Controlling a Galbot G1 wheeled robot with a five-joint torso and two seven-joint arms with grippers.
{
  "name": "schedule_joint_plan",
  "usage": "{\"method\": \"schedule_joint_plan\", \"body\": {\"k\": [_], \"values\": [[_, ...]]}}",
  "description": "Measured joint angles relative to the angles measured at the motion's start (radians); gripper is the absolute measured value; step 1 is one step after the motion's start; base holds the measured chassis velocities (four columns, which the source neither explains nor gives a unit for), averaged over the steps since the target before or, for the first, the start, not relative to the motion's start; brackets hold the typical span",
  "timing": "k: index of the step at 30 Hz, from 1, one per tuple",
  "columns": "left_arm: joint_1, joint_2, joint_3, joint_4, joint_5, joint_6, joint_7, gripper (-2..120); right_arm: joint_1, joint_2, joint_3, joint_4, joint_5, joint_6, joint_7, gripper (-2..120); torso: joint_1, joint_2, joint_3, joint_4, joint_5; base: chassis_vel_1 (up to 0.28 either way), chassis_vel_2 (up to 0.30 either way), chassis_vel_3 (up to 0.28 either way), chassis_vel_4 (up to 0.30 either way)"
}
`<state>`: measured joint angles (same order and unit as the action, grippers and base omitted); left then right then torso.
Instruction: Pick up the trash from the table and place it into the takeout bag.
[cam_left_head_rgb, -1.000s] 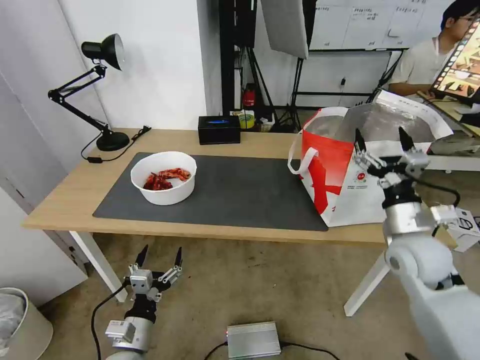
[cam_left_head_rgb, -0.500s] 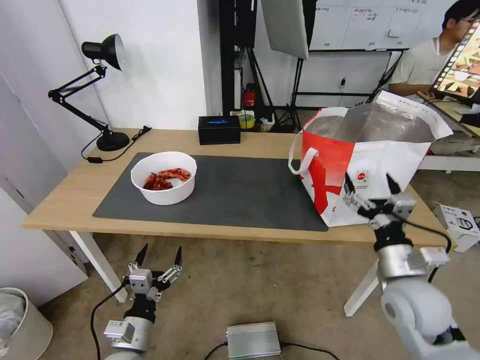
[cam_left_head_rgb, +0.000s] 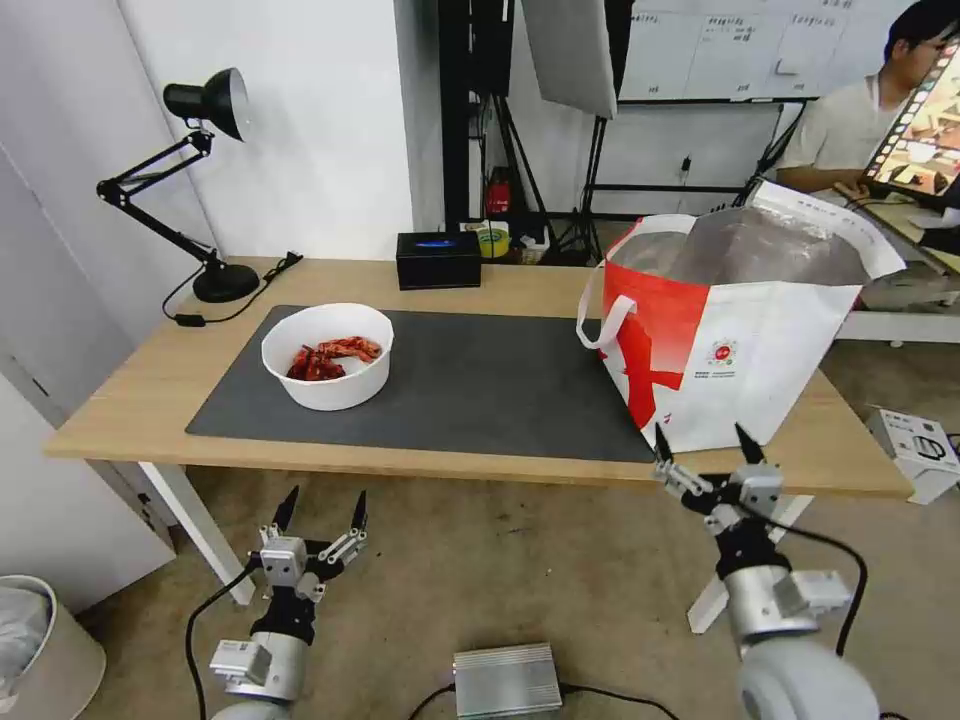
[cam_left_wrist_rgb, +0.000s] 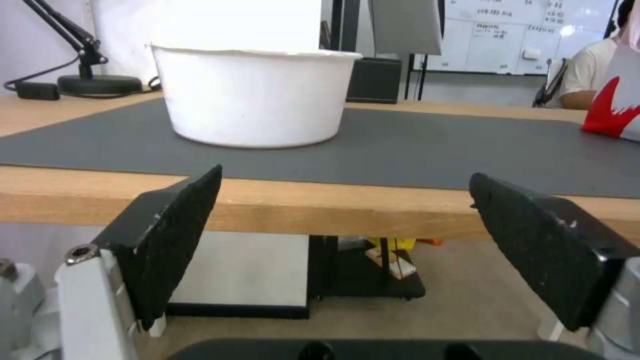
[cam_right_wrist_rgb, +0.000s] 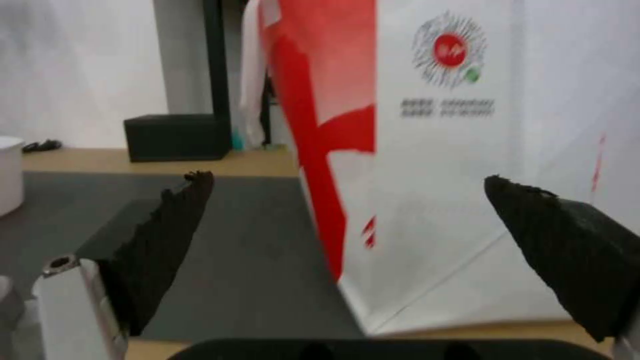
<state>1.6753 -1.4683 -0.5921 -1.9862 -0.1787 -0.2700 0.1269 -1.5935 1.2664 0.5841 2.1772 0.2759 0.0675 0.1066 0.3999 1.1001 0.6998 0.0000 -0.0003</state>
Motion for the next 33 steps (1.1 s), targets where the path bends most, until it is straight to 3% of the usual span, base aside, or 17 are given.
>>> {"method": "schedule_joint_plan", "body": {"k": [14, 19, 33], "values": [[-0.008, 0.003, -0.002, -0.013, 0.001, 0.006, 0.0, 100, -0.108, 0.102, -0.069, -0.051, -0.087, 0.114, -0.034, 100, 0.0, 0.0, 0.0, 0.0, 0.0001, 0.0, 0.0, 0.0, 0.0], [-0.037, 0.008, 0.002, -0.027, 0.008, 0.042, -0.001, 100, -0.138, 0.118, -0.096, -0.069, -0.108, 0.165, -0.043, 100, 0.0, 0.0, 0.0, 0.0, 0.0002, 0.0, 0.0, 0.0, 0.0], [-0.062, 0.009, 0.004, -0.05, 0.01, 0.085, 0.001, 100, -0.129, 0.102, -0.102, 0.014, -0.111, 0.103, -0.006, 100, 0.0, 0.0, 0.0, 0.0, 0.0002, 0.0, 0.0, 0.0, 0.0]]}}
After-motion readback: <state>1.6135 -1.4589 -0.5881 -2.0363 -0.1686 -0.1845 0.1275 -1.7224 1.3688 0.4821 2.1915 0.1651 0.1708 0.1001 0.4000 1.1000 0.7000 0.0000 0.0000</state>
